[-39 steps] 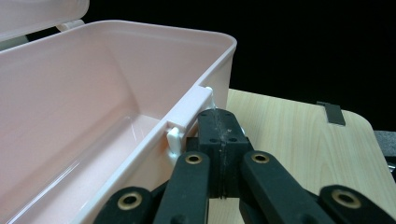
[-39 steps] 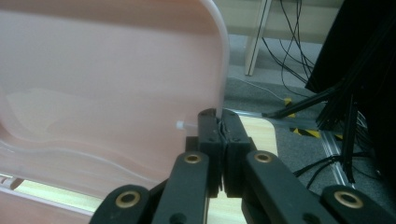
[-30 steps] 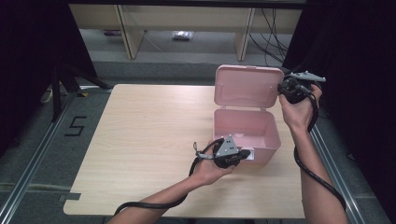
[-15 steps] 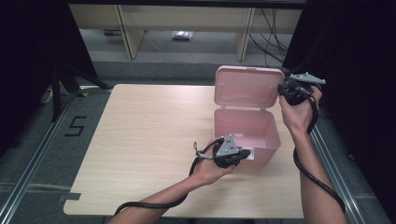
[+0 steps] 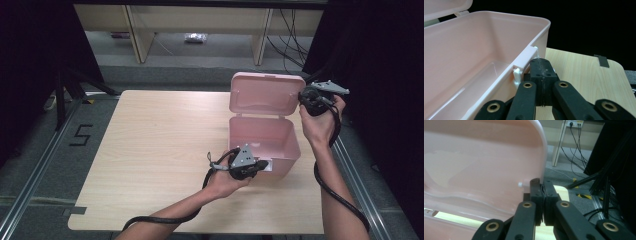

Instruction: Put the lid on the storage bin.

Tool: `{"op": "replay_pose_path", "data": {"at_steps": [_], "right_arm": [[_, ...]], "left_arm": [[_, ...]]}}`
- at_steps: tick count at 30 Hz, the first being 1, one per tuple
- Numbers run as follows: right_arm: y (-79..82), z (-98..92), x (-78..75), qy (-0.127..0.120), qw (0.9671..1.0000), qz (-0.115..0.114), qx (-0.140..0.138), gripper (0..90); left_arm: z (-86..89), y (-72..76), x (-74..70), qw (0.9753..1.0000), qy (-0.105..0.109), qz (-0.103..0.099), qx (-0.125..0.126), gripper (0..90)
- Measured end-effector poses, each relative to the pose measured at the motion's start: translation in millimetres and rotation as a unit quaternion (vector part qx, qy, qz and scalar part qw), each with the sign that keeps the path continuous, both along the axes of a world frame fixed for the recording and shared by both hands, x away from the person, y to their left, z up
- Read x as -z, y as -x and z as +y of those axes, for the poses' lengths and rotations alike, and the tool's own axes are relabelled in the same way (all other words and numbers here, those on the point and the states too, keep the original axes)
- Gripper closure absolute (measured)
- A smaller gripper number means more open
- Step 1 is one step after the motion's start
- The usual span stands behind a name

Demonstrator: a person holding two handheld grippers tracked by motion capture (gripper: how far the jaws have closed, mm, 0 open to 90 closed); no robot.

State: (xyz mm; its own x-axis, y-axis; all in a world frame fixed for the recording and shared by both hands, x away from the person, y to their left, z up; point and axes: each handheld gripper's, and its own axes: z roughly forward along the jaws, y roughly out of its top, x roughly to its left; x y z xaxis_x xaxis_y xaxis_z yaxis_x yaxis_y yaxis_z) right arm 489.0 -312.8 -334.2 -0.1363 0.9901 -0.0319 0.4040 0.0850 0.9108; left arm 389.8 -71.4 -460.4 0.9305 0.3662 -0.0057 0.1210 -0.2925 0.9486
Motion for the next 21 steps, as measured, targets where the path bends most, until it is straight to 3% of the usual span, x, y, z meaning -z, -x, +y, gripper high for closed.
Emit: {"op": "replay_pose_path", "data": {"at_steps": [4,6,15,16,21], "right_arm": [[1.3,-2.0,-0.1,0.015,0.9998,-0.005,-0.007,89.8],[2.8,-0.4,0.6,0.003,1.0000,-0.003,-0.002,89.8],[5.6,-1.9,2.6,0.017,0.9997,-0.014,-0.008,89.7],[7.0,-0.6,3.1,0.008,0.9999,-0.013,-0.002,89.7],[9.5,-0.6,3.5,0.011,0.9998,-0.014,-0.004,89.7]], "left_arm": [[0.0,0.4,0.2,1.0000,0.000,0.005,0.000,89.9],[0.0,-0.1,0.0,1.0000,0.000,0.000,0.000,89.9],[0.2,-0.2,-0.3,1.0000,-0.001,0.001,0.000,89.9],[0.2,-0.2,-0.3,1.0000,-0.001,0.001,0.000,89.9],[0.1,-0.3,-0.5,1.0000,-0.002,0.001,0.001,89.9]]}}
